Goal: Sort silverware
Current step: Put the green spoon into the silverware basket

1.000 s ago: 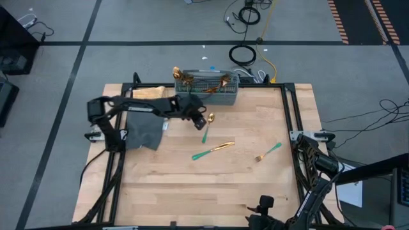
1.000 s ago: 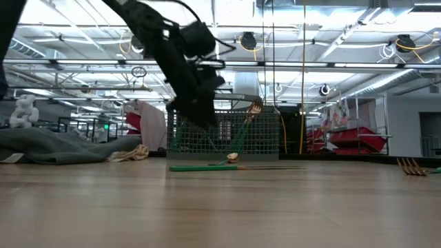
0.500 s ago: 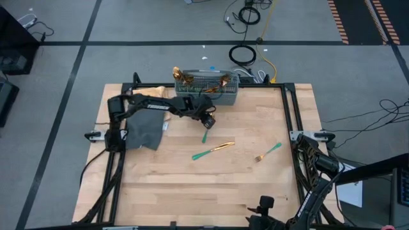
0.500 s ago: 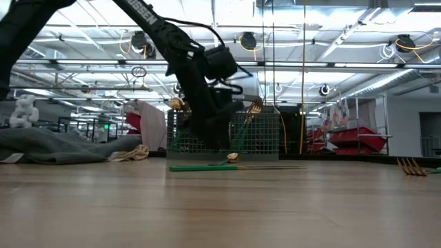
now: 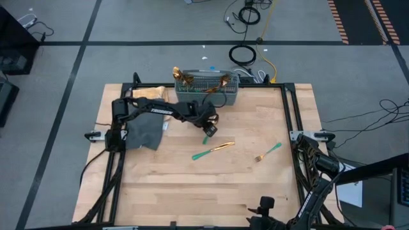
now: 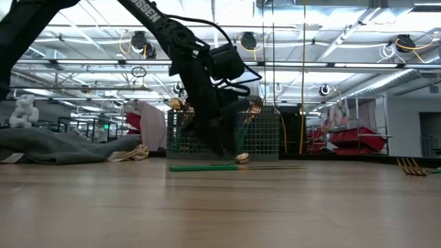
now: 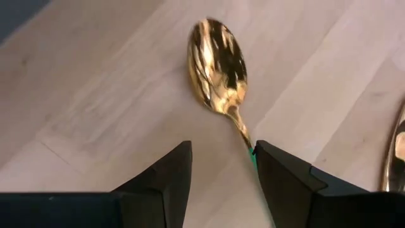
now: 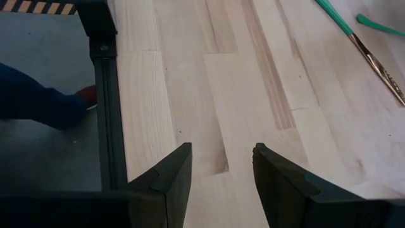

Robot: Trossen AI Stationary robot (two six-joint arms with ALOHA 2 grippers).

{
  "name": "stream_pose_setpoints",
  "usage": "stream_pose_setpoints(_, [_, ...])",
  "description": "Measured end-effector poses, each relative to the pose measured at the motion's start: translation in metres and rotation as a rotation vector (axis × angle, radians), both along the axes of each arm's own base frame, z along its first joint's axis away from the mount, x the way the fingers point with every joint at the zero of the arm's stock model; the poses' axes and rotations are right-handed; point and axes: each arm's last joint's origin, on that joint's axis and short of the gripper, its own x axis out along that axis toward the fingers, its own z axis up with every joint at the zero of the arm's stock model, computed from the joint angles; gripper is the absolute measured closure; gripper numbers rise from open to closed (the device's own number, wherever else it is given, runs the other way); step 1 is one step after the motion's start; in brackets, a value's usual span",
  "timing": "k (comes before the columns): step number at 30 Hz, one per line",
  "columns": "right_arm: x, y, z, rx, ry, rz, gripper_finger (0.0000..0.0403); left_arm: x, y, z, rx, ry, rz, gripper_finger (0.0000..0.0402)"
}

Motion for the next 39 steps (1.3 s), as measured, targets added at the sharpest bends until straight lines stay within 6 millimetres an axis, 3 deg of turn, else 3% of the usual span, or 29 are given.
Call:
stream_pose_setpoints(13, [0.001, 0.001, 0.0, 0.007, -0.006, 0.005, 0.0248, 0.006, -0.007, 0.003, 0.021, -0.007, -0.03, 0.0222])
stream_pose_setpoints(23, [0.001, 0.001, 0.0, 0.003, -0.004, 0.01, 0.0248, 0.012, -0.007, -0.021, -0.022, 0.023, -0.042, 0.0224])
stream_pose_setpoints(27, [0.001, 0.001, 0.0, 0.0, -0.002, 0.013, 0.0248, 0.012, -0.006, -0.031, -0.043, 0.043, -0.053, 0.026])
stream_pose_setpoints(33, [0.001, 0.001, 0.0, 0.001, -0.002, 0.013, 0.0248, 0.012, -0.004, -0.033, -0.03, 0.046, -0.129, 0.0377])
stream_pose_setpoints(39, [0.001, 0.001, 0.0, 0.003, -0.002, 0.013, 0.0248, 0.013, -0.004, -0.029, -0.028, 0.017, -0.152, 0.0392])
